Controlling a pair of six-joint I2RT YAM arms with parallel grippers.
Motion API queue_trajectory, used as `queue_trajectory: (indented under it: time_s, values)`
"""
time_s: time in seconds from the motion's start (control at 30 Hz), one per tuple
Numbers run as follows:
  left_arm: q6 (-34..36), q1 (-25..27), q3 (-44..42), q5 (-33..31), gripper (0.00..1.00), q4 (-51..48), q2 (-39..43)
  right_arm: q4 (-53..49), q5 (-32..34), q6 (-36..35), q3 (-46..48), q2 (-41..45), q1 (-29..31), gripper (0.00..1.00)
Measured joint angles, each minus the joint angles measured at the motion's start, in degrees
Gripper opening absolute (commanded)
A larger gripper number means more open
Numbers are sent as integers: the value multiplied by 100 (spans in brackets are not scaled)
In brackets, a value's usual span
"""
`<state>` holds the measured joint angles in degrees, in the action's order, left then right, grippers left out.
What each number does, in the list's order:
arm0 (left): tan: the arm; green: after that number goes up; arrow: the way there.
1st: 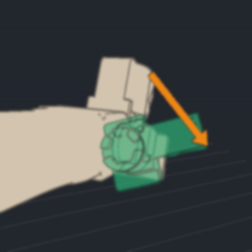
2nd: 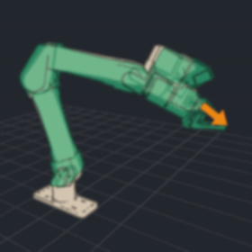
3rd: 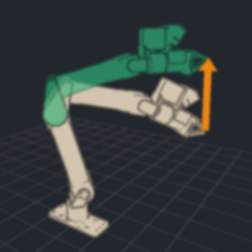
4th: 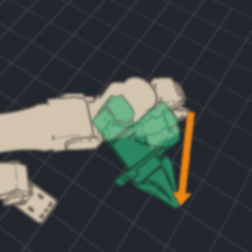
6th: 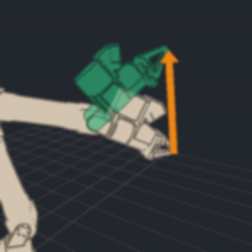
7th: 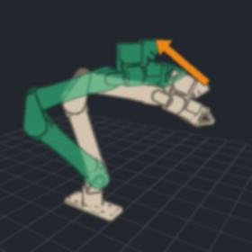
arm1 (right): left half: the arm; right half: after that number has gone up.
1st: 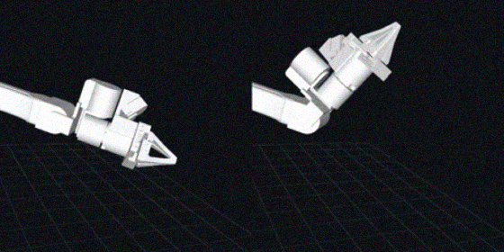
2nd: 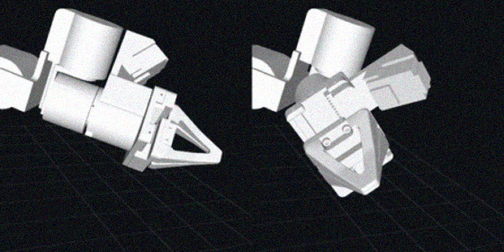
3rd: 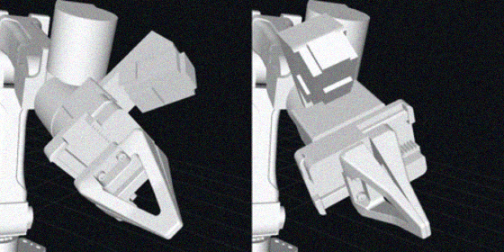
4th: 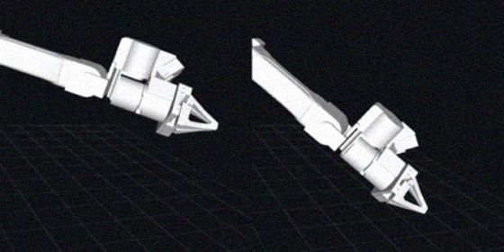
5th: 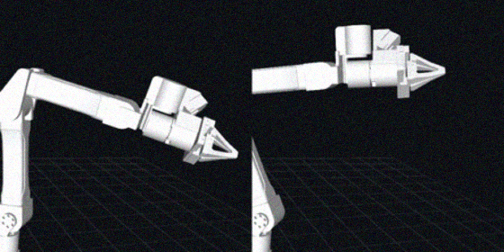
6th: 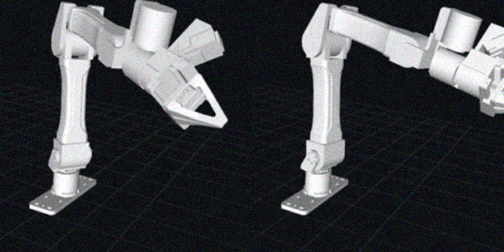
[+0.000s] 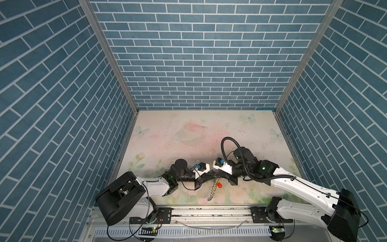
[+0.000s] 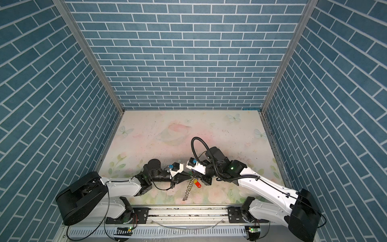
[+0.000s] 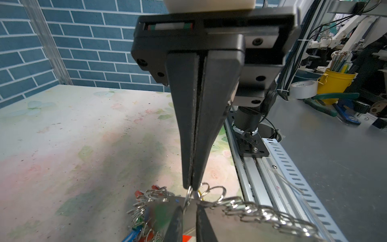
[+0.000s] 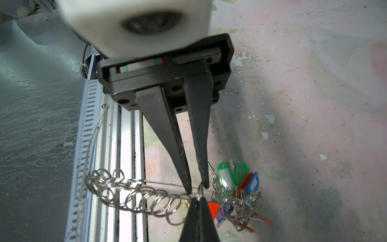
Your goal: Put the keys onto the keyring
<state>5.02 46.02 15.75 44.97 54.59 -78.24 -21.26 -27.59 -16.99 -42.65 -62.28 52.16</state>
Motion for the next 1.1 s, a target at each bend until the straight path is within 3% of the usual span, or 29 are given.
queue_trajectory:
  time_s: [0.17, 0.4, 0.67, 0.83, 1.1]
  values:
    - [-42, 0, 4, 33, 11, 61, -22, 74, -46, 0, 0, -92, 35, 0]
    - [-155, -4, 11, 79, 0, 142, -131, 122, -52, -2, 0, -164, 39, 2]
    - [-179, -4, 11, -55, 0, 168, -131, 492, 238, 17, 46, 107, 46, 18]
    - [-273, -4, -42, -199, 0, 525, -238, 890, 431, 31, 428, 603, 44, 18]
    - [-507, -4, -214, -297, 0, 1307, -592, 1082, 428, 173, 791, 688, -15, 17]
